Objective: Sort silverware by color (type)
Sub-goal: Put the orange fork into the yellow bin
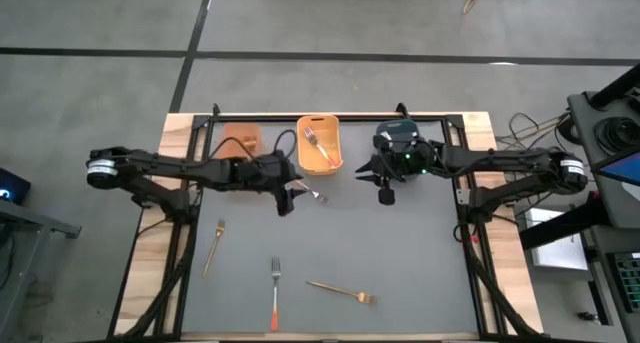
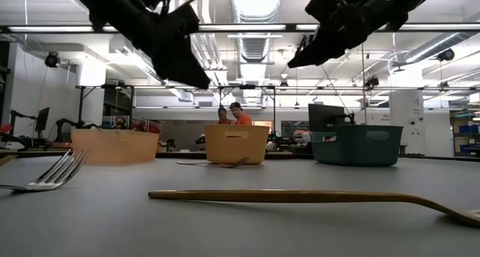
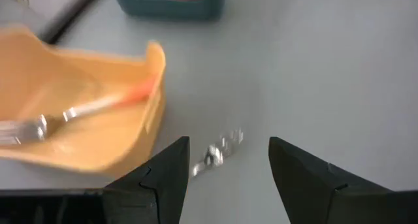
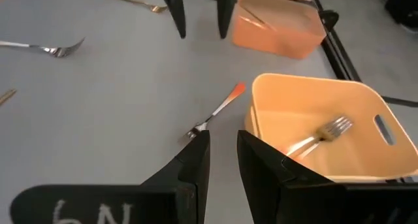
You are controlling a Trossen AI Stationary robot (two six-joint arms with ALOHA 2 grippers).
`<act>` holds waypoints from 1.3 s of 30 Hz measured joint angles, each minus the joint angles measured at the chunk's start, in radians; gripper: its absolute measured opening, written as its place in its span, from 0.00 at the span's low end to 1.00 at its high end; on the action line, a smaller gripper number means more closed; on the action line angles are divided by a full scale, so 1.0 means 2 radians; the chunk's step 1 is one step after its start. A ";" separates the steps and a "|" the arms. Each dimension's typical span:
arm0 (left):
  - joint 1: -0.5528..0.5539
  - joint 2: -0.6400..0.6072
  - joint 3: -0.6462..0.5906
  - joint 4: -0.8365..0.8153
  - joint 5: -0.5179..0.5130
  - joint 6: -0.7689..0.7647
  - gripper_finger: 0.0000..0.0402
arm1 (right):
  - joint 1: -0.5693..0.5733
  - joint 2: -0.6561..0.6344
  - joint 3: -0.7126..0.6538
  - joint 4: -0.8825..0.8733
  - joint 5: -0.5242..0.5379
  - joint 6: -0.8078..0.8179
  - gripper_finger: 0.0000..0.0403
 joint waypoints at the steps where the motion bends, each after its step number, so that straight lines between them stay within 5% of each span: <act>1: -0.002 0.007 0.003 -0.013 0.000 -0.002 0.47 | 0.000 -0.003 0.000 -0.006 0.000 -0.001 0.17; 24: -0.004 0.193 0.054 -0.055 -0.075 0.057 0.47 | 0.000 -0.026 -0.001 -0.029 0.000 0.003 0.17; 39: 0.002 0.222 0.071 -0.057 -0.092 0.095 0.47 | 0.000 -0.025 -0.001 -0.029 0.000 0.007 0.17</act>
